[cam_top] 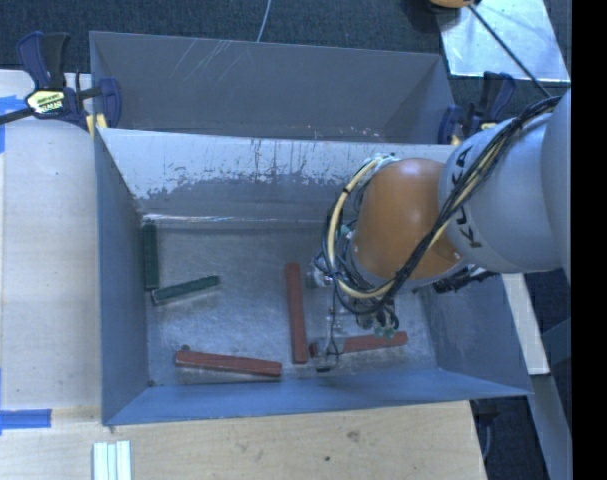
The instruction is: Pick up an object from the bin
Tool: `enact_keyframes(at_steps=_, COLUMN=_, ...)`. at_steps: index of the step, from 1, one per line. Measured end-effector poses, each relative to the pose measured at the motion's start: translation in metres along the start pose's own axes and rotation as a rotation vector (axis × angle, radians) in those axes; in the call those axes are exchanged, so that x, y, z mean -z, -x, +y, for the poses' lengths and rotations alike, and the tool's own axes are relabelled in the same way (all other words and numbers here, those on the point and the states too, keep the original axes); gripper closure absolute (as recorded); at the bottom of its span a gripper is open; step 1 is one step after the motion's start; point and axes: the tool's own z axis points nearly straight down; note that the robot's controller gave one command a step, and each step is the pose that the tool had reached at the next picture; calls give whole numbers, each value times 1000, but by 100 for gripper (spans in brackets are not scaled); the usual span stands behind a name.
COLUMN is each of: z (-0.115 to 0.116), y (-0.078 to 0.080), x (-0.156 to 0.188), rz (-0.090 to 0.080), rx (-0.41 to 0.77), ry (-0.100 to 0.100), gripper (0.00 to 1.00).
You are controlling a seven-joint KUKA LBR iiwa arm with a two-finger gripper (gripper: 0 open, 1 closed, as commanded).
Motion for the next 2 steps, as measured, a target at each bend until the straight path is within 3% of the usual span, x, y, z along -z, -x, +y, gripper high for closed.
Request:
enact_keyframes(at_steps=1, z=-16, y=-17, x=7, rz=-4, rx=319, ry=3, gripper=0)
enact_keyframes(at_steps=2, z=-34, y=-23, x=16, rz=-3, rx=229, ry=3, gripper=0)
